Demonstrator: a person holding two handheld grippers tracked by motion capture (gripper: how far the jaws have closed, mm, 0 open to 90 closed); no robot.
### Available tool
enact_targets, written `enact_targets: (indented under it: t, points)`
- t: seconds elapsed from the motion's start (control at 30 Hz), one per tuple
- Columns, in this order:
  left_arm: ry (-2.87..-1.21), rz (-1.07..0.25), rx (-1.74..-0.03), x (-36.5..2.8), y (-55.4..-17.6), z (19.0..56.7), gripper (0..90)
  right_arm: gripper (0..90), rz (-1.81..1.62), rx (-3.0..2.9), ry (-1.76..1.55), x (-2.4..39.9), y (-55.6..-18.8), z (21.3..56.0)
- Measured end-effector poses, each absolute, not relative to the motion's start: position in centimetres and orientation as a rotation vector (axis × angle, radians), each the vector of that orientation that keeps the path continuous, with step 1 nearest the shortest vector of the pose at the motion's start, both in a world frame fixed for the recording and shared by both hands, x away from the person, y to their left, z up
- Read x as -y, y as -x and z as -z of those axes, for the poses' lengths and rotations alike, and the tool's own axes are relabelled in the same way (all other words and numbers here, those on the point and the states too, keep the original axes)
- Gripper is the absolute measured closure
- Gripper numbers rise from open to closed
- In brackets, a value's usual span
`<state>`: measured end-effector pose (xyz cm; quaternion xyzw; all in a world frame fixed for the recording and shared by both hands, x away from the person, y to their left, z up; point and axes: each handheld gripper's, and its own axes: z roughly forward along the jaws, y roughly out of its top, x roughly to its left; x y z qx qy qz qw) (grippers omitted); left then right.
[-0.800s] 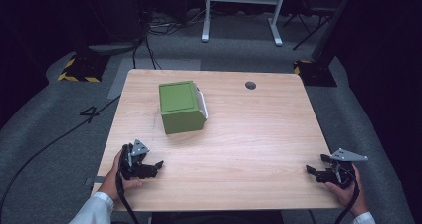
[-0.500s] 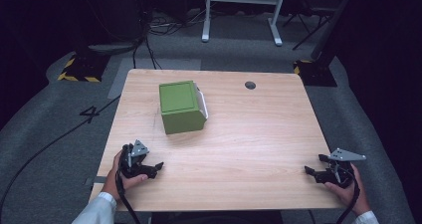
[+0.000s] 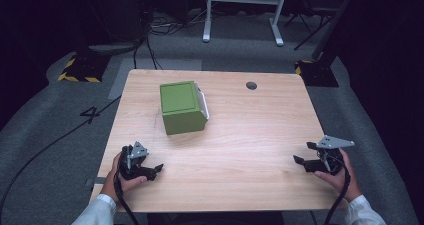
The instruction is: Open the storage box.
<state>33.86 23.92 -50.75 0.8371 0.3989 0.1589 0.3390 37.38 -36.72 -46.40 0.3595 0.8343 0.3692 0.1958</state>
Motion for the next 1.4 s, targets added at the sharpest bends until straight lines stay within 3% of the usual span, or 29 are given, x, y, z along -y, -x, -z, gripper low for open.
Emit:
enact_targets:
  t: [0.63,1.4]
  points:
    - [-2.180,-0.417,-1.038,-24.0,-33.7,50.7,13.5,23.6,-1.181,-2.351,-0.787,26.1,-43.3,41.2]
    - [-2.181,-0.419,-1.041,-24.1,-33.7,50.7,13.5,27.1,-1.228,-2.446,-0.673,14.7,-49.9,40.9]
